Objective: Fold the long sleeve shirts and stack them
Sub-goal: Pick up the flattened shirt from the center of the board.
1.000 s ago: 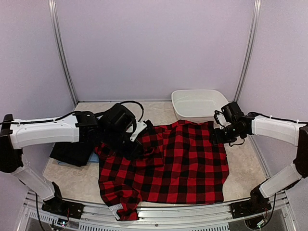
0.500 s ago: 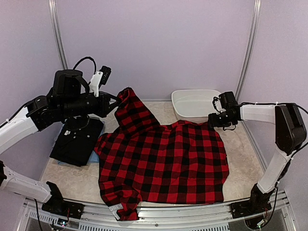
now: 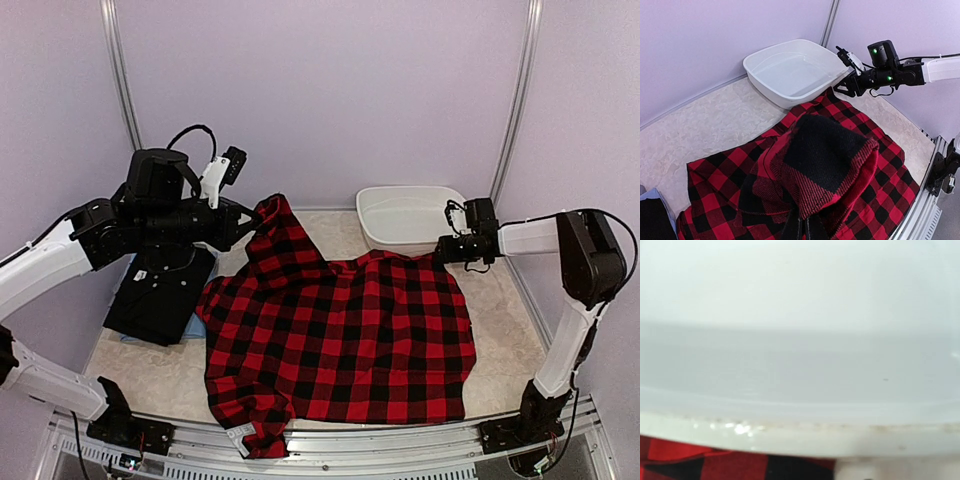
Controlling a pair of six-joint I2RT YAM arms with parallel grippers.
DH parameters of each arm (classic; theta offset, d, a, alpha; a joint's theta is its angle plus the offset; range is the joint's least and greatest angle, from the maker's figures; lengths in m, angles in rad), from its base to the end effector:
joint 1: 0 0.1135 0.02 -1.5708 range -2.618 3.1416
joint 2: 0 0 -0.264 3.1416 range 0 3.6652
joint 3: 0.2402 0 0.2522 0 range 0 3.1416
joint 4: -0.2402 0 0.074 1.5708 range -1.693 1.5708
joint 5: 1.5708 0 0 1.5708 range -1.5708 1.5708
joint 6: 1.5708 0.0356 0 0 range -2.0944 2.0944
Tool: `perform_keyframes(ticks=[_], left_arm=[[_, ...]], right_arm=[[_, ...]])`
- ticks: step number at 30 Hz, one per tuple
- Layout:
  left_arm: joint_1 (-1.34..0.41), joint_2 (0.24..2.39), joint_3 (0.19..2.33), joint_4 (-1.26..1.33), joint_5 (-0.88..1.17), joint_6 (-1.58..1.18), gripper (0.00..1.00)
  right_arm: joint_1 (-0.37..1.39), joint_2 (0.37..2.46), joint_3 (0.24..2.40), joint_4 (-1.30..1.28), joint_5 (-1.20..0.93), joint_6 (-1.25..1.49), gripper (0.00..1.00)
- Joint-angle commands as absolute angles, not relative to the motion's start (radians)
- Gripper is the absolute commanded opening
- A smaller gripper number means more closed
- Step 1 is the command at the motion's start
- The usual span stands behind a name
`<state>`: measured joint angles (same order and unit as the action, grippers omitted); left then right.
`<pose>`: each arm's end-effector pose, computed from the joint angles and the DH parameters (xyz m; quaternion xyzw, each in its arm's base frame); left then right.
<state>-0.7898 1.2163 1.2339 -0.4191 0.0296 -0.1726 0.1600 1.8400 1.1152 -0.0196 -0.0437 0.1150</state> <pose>0.1915 -0.1947 0.3826 0.2610 0.7919 -0.2664 0.4835 0.3887 0.0643 0.1763 -0.0294 0.9152 0.0748 0.3949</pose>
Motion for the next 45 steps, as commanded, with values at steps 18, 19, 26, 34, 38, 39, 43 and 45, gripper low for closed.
perform_keyframes(ticks=[18, 19, 26, 34, 38, 39, 43, 45], left_arm=[[-0.787, 1.229, 1.194, -0.360, 0.073, -0.151, 0.00], [-0.787, 1.231, 1.193, -0.360, 0.073, -0.151, 0.00], [-0.787, 1.241, 1.193, -0.361, 0.082, -0.152, 0.00], [-0.787, 1.242, 1.196, -0.363, 0.080, -0.151, 0.00], [-0.787, 1.251, 1.197, -0.364, 0.080, -0.153, 0.00], [-0.787, 1.252, 1.197, -0.365, 0.082, -0.153, 0.00], [-0.787, 1.256, 1.198, -0.365, 0.087, -0.156, 0.00], [-0.787, 1.256, 1.199, -0.365, 0.086, -0.155, 0.00]], right_arm=[[0.107, 1.977, 1.188, -0.018, -0.156, 0.013, 0.59], [0.107, 1.978, 1.195, -0.024, -0.156, -0.005, 0.60], [0.077, 2.013, 1.240, -0.039, -0.228, -0.106, 0.62], [0.056, 2.051, 1.284, -0.038, -0.313, -0.167, 0.64], [0.054, 2.081, 1.319, -0.067, -0.387, -0.188, 0.63], [0.055, 2.091, 1.332, -0.081, -0.400, -0.193, 0.63], [0.054, 2.123, 1.376, -0.119, -0.407, -0.202, 0.61], [0.054, 2.131, 1.388, -0.127, -0.410, -0.205, 0.58]])
